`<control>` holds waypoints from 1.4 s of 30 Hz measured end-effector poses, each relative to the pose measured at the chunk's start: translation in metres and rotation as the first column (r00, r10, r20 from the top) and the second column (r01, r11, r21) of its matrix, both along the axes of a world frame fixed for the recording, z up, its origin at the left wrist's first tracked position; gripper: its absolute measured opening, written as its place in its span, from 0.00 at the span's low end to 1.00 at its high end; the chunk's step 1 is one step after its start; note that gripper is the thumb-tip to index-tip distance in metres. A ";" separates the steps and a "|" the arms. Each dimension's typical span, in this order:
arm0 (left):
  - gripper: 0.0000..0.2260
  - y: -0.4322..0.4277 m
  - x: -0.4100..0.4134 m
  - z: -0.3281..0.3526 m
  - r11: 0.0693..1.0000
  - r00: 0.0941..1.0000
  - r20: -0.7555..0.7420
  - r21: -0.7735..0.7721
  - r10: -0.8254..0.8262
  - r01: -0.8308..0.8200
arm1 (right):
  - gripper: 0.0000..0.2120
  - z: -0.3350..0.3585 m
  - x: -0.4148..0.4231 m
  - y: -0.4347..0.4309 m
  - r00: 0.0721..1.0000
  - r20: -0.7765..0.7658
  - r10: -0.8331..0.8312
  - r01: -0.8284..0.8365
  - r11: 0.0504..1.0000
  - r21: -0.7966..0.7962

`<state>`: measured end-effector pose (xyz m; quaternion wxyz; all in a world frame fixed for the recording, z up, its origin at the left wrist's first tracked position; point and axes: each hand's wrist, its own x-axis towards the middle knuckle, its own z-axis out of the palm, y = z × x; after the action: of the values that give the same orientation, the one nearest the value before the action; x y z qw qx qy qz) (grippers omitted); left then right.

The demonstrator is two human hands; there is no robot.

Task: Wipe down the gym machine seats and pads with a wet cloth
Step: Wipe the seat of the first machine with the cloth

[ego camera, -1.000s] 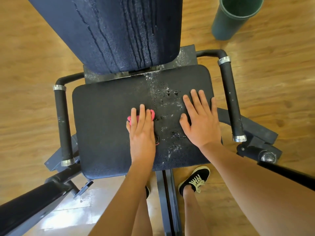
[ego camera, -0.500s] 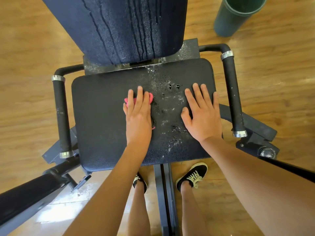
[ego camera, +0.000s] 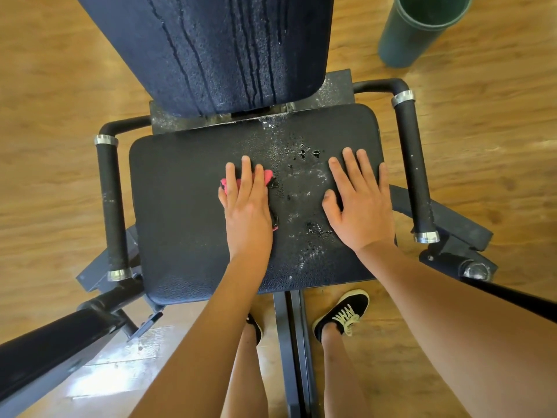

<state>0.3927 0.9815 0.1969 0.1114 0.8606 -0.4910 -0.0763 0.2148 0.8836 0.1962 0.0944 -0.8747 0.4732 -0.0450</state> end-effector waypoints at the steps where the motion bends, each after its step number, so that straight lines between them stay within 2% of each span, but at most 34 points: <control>1: 0.20 0.006 -0.003 0.000 1.000 1.000 0.002 -0.009 -0.009 0.009 | 0.27 0.000 0.000 0.000 1.000 0.006 -0.001 0.001 1.000 -0.004; 9: 0.25 0.089 -0.050 -0.004 0.999 0.999 -0.012 0.011 -0.053 0.053 | 0.26 -0.001 -0.001 0.002 0.999 0.047 0.001 0.001 1.000 -0.028; 15: 0.26 0.086 -0.051 -0.004 0.999 0.999 -0.006 0.036 -0.040 0.040 | 0.26 -0.002 -0.002 0.001 0.999 0.038 0.003 -0.003 1.000 -0.018; 20: 0.25 0.054 -0.039 0.000 0.999 1.000 0.005 0.043 -0.010 0.009 | 0.27 -0.001 -0.001 0.001 1.000 0.025 -0.002 0.002 1.000 0.002; 27: 0.23 -0.050 0.003 0.001 0.992 0.990 -0.083 -0.047 0.112 -0.116 | 0.27 -0.002 -0.001 0.000 0.999 0.036 -0.007 0.007 1.000 0.006; 35: 0.19 -0.095 0.020 -0.005 0.969 0.975 -0.021 -0.104 0.222 -0.223 | 0.26 -0.003 -0.001 -0.001 0.999 0.046 -0.004 0.005 1.000 -0.013; 42: 0.17 -0.100 0.019 -0.010 0.978 0.985 0.061 -0.146 0.162 -0.152 | 0.26 -0.003 -0.001 0.000 0.998 0.054 -0.008 0.009 1.000 -0.010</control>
<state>0.4121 0.8811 0.1869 0.1596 0.8890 -0.4293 -0.0010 0.2136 0.8836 0.1929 0.1024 -0.8716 0.4740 -0.0717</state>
